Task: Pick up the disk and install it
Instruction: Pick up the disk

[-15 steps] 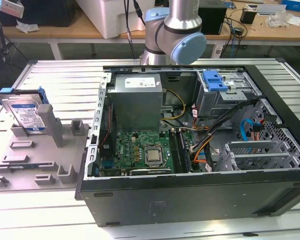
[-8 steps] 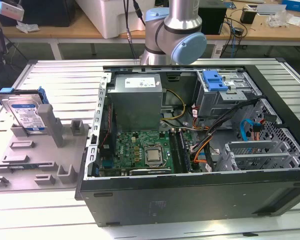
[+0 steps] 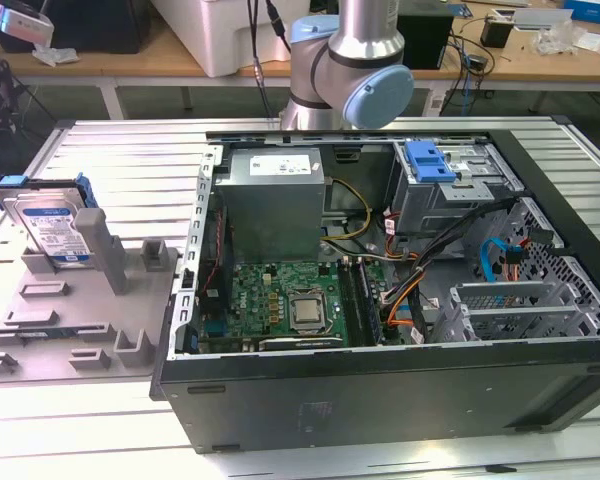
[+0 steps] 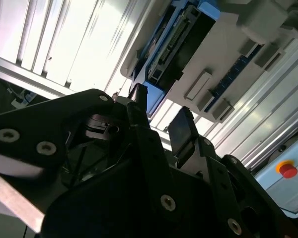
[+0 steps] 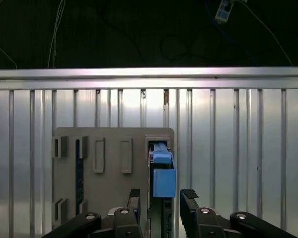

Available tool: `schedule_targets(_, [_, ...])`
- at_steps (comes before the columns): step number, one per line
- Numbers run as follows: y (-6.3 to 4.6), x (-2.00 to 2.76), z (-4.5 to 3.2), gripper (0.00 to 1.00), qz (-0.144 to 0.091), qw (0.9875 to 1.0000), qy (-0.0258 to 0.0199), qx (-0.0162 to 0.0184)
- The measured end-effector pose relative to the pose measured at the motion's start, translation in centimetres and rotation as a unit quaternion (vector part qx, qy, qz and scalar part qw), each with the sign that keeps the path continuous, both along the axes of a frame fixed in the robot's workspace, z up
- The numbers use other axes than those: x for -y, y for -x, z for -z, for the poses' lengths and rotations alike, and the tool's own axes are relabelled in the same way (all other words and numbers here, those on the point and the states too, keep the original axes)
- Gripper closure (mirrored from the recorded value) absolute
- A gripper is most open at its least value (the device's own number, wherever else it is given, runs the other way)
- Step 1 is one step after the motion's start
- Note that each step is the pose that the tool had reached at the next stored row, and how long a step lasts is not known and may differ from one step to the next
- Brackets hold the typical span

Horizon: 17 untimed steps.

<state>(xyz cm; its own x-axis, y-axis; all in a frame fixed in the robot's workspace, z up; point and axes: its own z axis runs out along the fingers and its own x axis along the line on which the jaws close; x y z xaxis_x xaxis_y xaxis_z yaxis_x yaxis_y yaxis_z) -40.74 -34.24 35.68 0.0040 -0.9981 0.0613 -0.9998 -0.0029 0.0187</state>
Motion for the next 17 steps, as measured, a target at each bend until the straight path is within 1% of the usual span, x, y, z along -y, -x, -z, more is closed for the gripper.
schedule_targets(5, [0.0,0.01,0.91,0.55,0.000,1.0000,0.0000,0.0007])
schedule_targets(11, [0.4,0.01,1.18,0.55,0.000,1.0000,0.0000,0.0011])
schedule_targets(17, [0.4,0.01,1.47,0.55,0.000,1.0000,0.0000,0.0011])
